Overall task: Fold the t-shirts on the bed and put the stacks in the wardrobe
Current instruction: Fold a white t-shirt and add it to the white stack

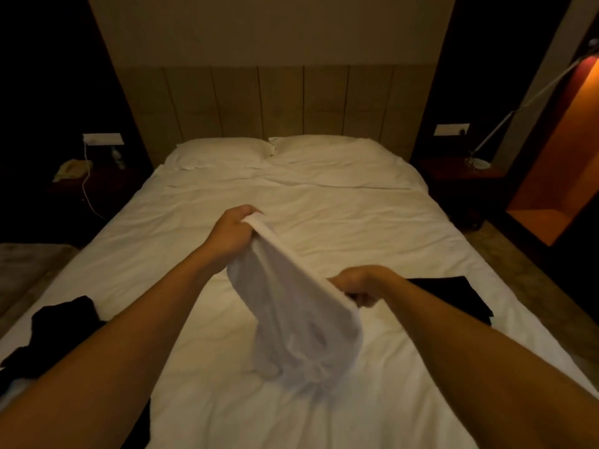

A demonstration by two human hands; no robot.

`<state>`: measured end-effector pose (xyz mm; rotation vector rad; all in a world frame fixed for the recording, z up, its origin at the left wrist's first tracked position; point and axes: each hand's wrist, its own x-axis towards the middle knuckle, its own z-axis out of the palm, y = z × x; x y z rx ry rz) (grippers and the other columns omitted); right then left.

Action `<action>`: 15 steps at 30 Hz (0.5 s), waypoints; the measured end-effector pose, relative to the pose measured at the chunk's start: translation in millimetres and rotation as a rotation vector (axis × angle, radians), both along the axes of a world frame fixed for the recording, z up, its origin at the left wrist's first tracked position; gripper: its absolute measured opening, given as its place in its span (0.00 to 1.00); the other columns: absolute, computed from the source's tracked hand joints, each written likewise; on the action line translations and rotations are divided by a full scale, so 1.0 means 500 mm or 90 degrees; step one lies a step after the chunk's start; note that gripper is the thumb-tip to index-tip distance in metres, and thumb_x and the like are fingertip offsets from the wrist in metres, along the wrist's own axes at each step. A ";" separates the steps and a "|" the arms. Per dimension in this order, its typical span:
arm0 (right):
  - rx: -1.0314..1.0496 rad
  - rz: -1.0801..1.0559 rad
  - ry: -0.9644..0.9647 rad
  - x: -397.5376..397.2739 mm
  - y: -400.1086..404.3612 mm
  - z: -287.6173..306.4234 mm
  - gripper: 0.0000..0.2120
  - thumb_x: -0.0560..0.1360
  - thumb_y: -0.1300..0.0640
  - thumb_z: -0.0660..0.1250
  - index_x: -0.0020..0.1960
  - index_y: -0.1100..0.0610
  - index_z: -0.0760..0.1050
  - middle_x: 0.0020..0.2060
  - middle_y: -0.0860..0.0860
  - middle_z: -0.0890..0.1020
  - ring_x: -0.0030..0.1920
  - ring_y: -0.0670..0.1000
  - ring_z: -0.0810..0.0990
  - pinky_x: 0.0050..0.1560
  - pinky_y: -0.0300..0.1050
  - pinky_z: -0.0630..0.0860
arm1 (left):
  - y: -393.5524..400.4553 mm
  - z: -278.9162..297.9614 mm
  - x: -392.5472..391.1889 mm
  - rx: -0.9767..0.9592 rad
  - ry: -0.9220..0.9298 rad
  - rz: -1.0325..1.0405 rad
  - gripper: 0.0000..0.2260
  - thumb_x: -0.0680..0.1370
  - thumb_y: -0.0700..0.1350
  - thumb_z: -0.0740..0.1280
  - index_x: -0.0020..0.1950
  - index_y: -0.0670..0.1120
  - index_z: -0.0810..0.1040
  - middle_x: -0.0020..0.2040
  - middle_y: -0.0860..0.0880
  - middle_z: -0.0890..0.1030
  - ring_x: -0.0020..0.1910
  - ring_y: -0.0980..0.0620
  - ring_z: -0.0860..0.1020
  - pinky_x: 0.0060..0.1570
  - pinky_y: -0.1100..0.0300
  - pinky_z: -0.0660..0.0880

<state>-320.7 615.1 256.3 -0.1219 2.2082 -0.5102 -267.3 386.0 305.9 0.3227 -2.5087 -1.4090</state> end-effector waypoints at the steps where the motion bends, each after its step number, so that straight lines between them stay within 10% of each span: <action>1: -0.029 -0.041 -0.038 0.005 -0.003 -0.035 0.29 0.78 0.31 0.53 0.44 0.57 0.72 0.32 0.54 0.75 0.25 0.48 0.64 0.28 0.37 0.63 | 0.020 0.001 -0.003 0.023 0.004 -0.017 0.15 0.78 0.33 0.57 0.45 0.48 0.80 0.40 0.50 0.82 0.41 0.52 0.79 0.39 0.60 0.73; 6: -0.362 -0.354 -0.208 0.033 -0.066 -0.131 0.35 0.73 0.28 0.61 0.59 0.59 0.76 0.53 0.59 0.82 0.50 0.57 0.83 0.48 0.50 0.81 | 0.089 -0.006 -0.007 0.031 -0.030 -0.180 0.09 0.75 0.44 0.68 0.35 0.53 0.79 0.33 0.59 0.82 0.41 0.55 0.82 0.40 0.62 0.75; 10: -0.491 -0.423 -0.149 0.054 -0.111 -0.122 0.11 0.83 0.62 0.55 0.45 0.57 0.73 0.43 0.54 0.78 0.41 0.52 0.78 0.45 0.46 0.76 | 0.087 0.001 0.028 -0.013 -0.073 -0.363 0.12 0.77 0.37 0.66 0.44 0.54 0.83 0.41 0.61 0.84 0.43 0.62 0.82 0.44 0.67 0.77; 15: -0.435 -0.459 0.065 0.022 -0.116 -0.104 0.03 0.75 0.67 0.63 0.43 0.65 0.71 0.37 0.60 0.74 0.36 0.56 0.74 0.38 0.48 0.73 | 0.012 -0.026 0.077 -0.210 -0.356 -0.553 0.17 0.73 0.42 0.67 0.60 0.56 0.79 0.55 0.56 0.80 0.55 0.55 0.78 0.51 0.65 0.75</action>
